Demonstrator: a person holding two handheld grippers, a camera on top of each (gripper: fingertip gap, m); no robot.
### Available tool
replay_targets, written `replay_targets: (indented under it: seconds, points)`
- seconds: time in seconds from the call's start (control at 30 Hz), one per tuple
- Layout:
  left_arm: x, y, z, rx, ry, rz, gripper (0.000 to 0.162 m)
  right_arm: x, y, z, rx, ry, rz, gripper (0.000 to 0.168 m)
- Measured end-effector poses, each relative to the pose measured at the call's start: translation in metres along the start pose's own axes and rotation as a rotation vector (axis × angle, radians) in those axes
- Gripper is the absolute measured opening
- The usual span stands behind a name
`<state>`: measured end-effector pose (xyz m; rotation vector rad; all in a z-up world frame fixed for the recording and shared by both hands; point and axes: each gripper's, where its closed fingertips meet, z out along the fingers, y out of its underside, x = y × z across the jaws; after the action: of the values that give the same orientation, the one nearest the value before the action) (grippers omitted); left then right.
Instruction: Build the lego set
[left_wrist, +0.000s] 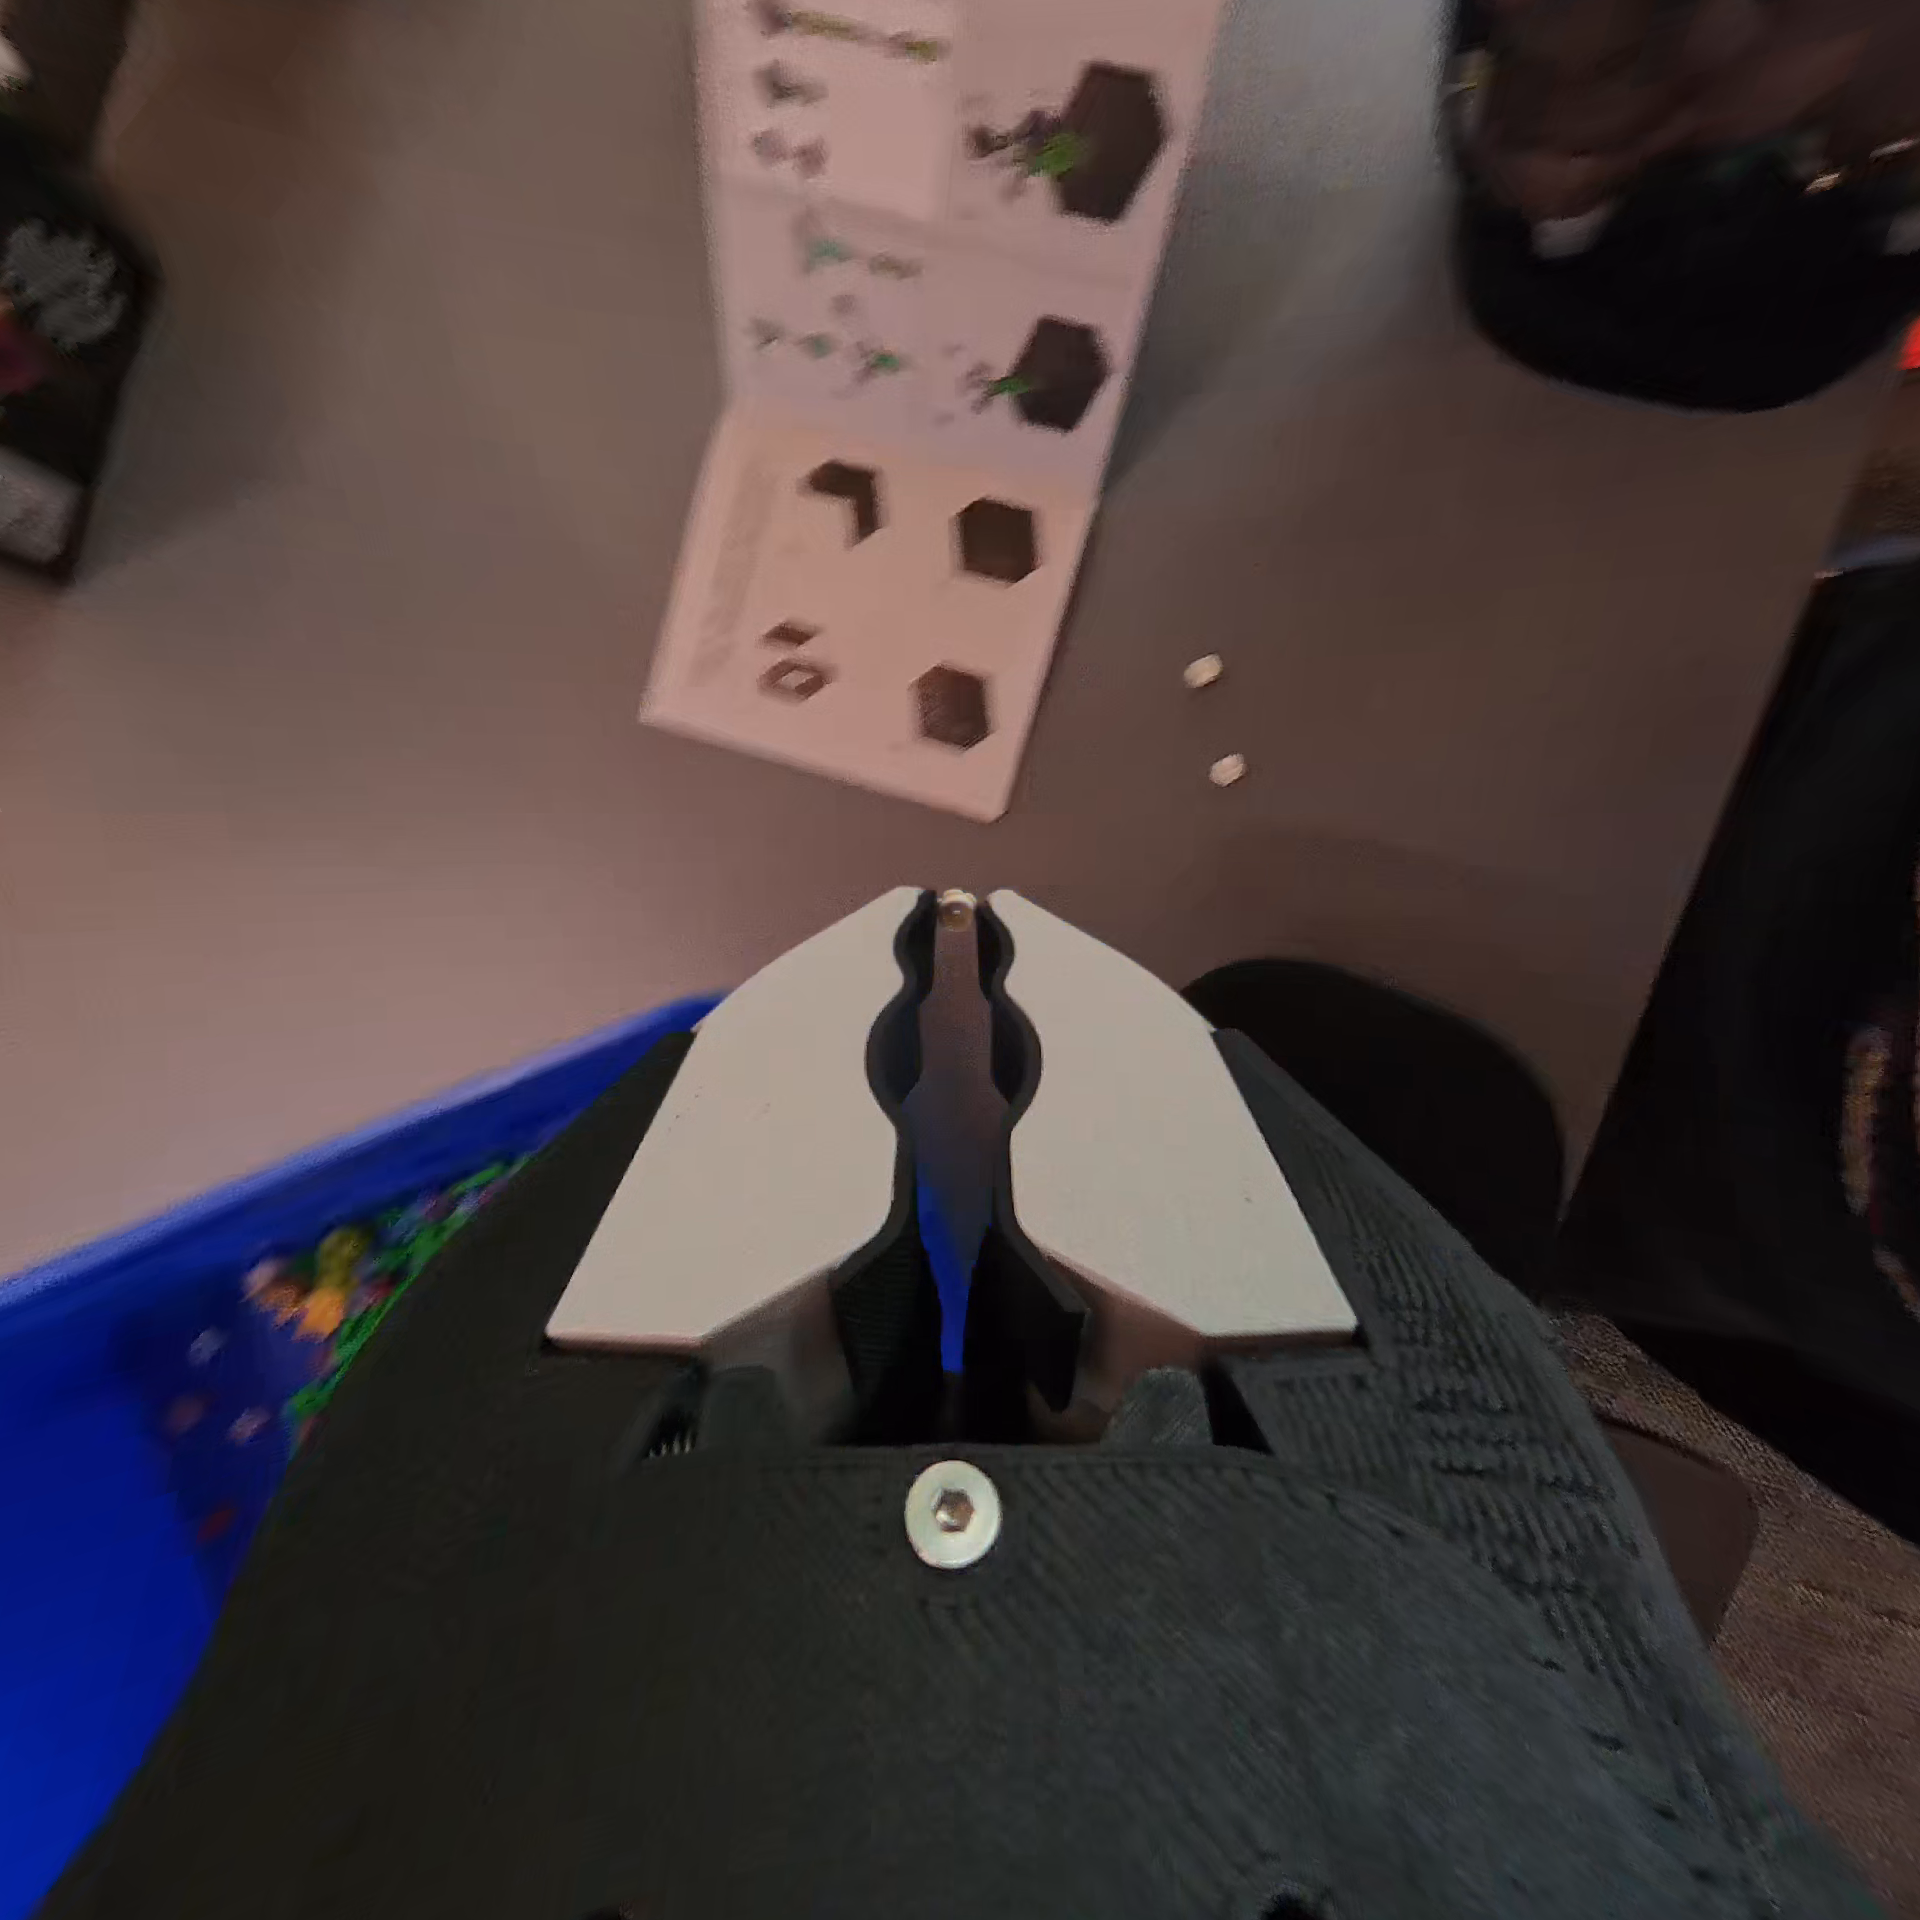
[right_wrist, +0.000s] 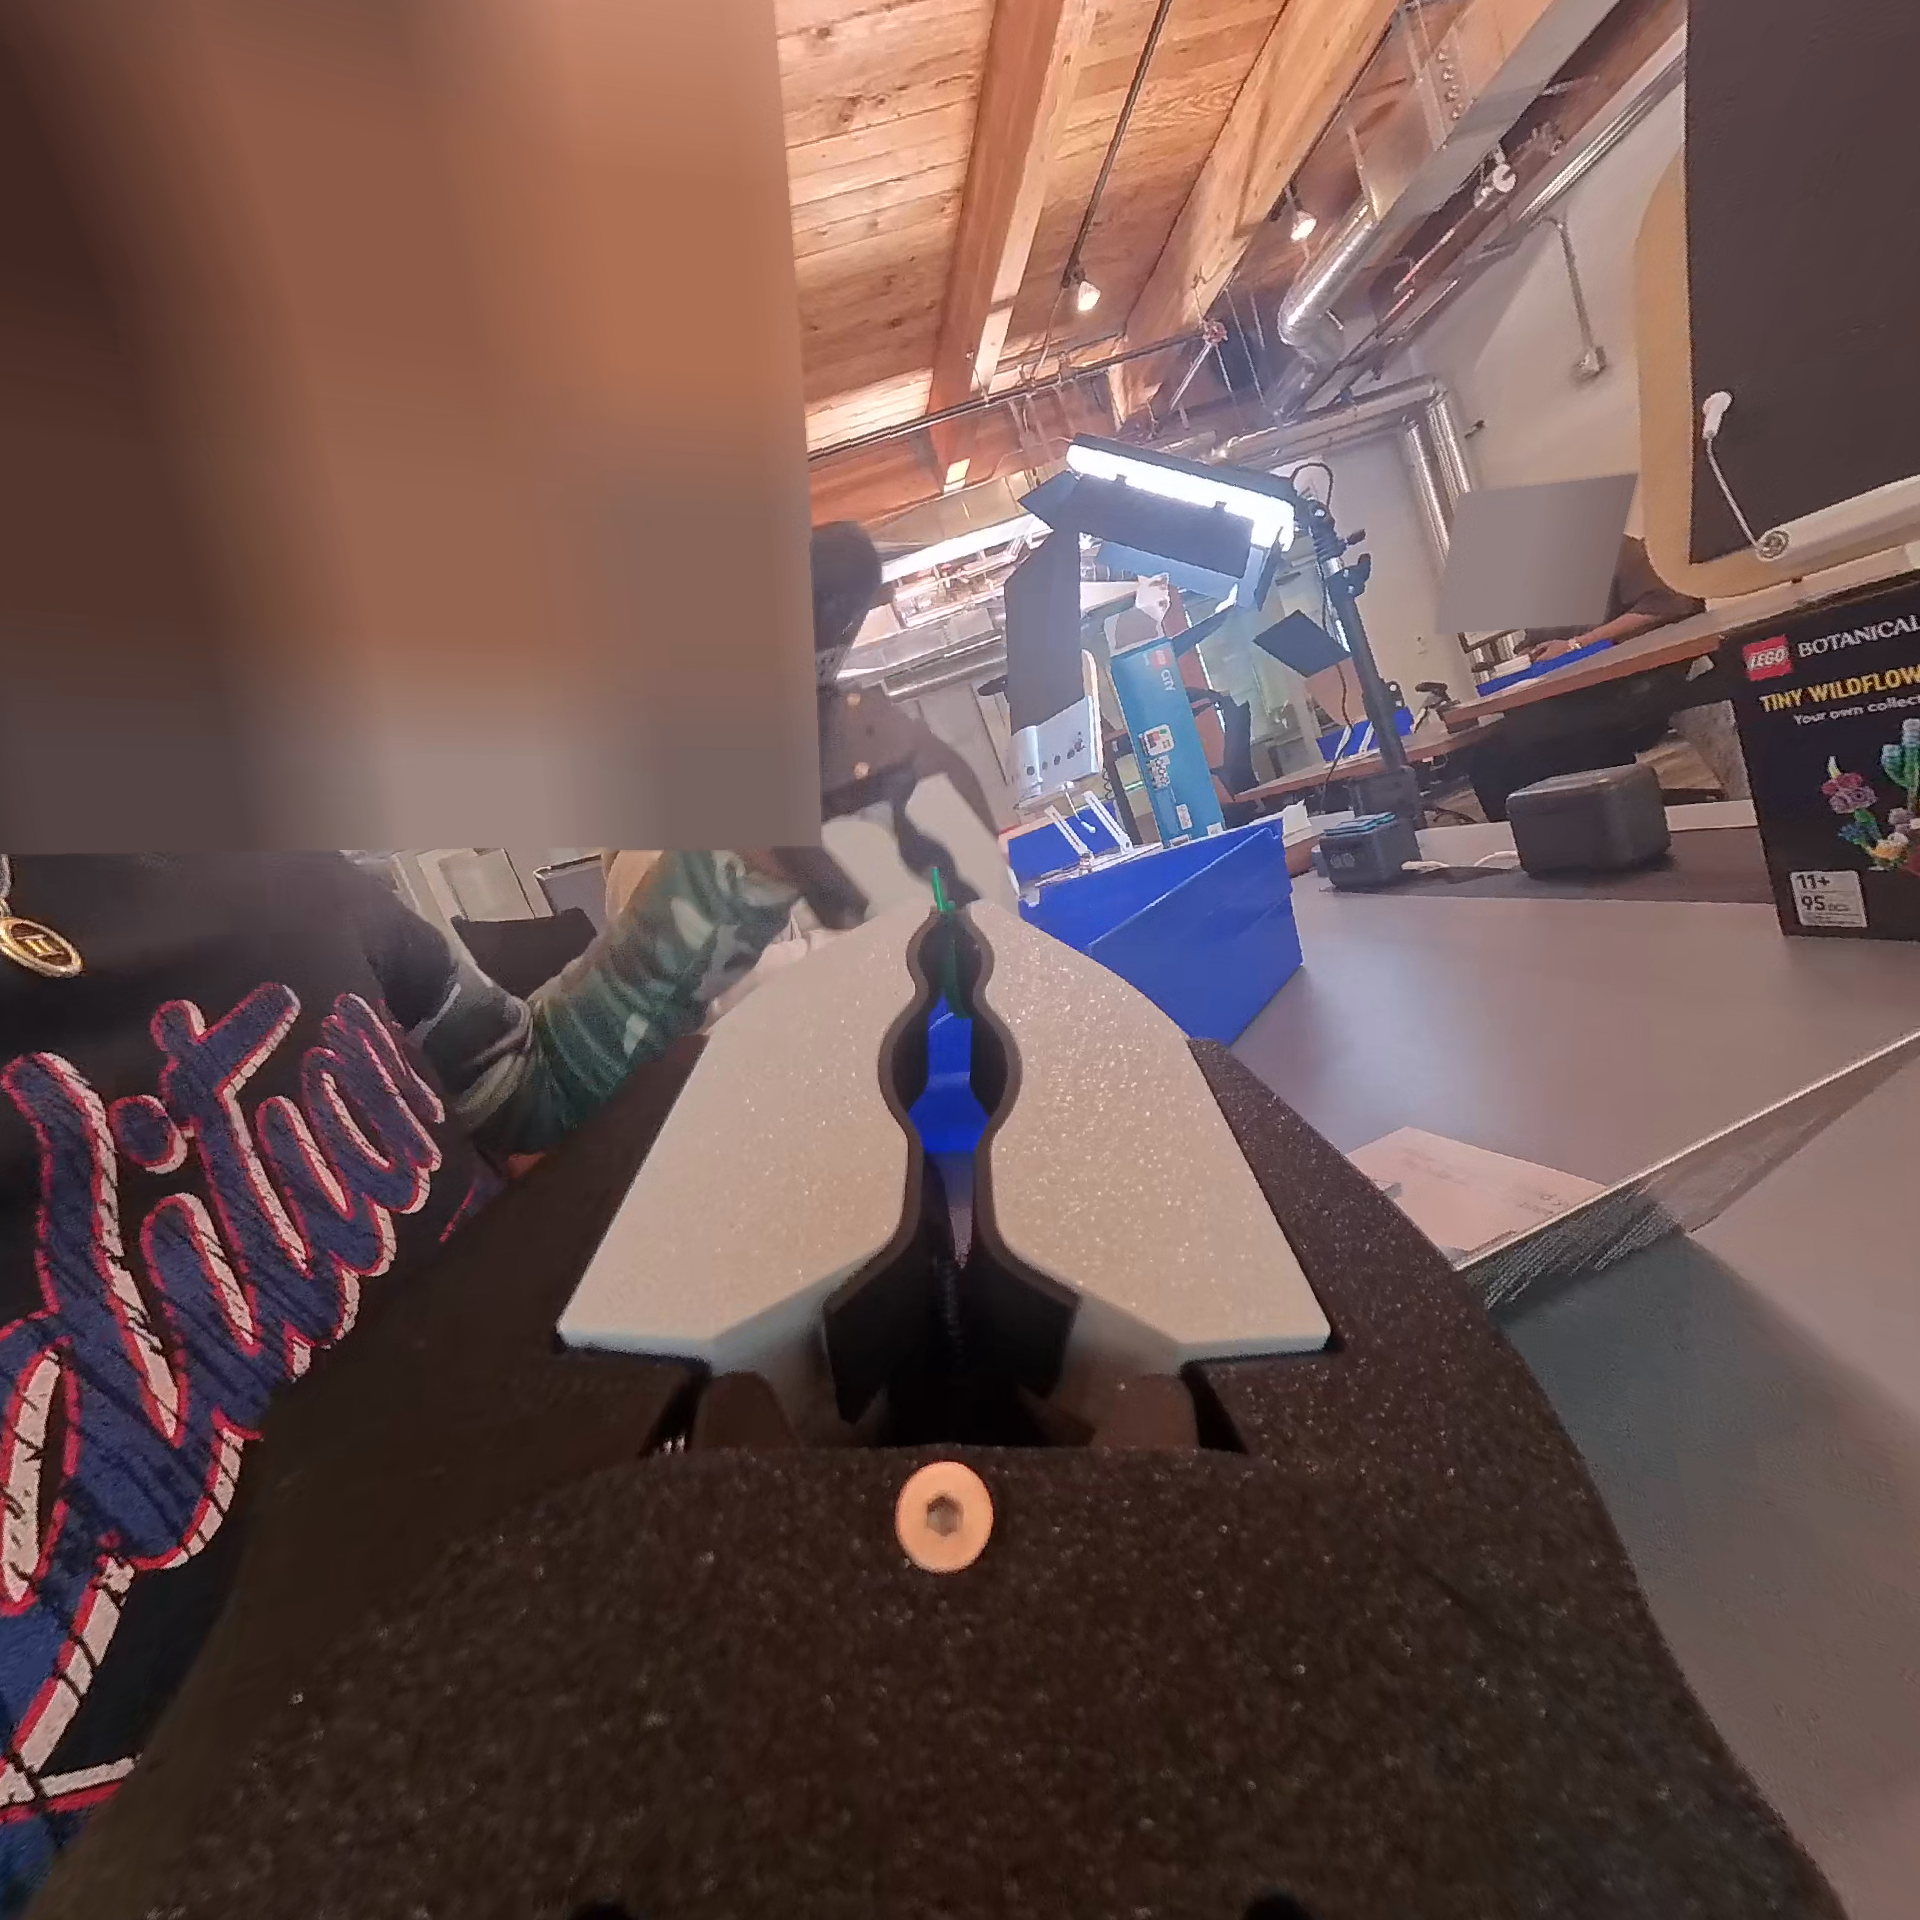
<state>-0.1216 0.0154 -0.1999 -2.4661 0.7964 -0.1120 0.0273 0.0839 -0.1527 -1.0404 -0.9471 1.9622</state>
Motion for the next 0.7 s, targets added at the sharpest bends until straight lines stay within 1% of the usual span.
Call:
replay_targets:
  seconds: [0.07, 0.17, 0.27, 0.43, 0.5, 0.7]
  points:
    - [0.035, -0.009, 0.034, 0.003, 0.060, 0.041, 0.008, -0.001, -0.001, 0.000, 0.003, -0.001, -0.004, 0.002]
    - [0.062, -0.004, 0.082, -0.036, 0.096, 0.051, 0.008, -0.002, -0.001, -0.002, 0.007, 0.002, -0.011, 0.001]
    - [0.073, -0.004, 0.106, -0.030, 0.138, 0.012, 0.008, -0.002, 0.000, -0.001, 0.002, -0.002, -0.012, 0.001]
    - [0.078, 0.000, 0.116, -0.040, 0.168, -0.007, 0.009, -0.003, 0.002, 0.000, -0.012, -0.001, -0.022, 0.001]
    - [0.078, -0.001, 0.115, -0.027, 0.169, -0.014, 0.014, -0.003, 0.001, -0.001, -0.010, 0.000, -0.020, 0.001]
    - [0.075, -0.004, 0.106, 0.020, 0.173, -0.032, 0.017, -0.002, 0.003, 0.000, -0.019, 0.003, -0.018, 0.001]
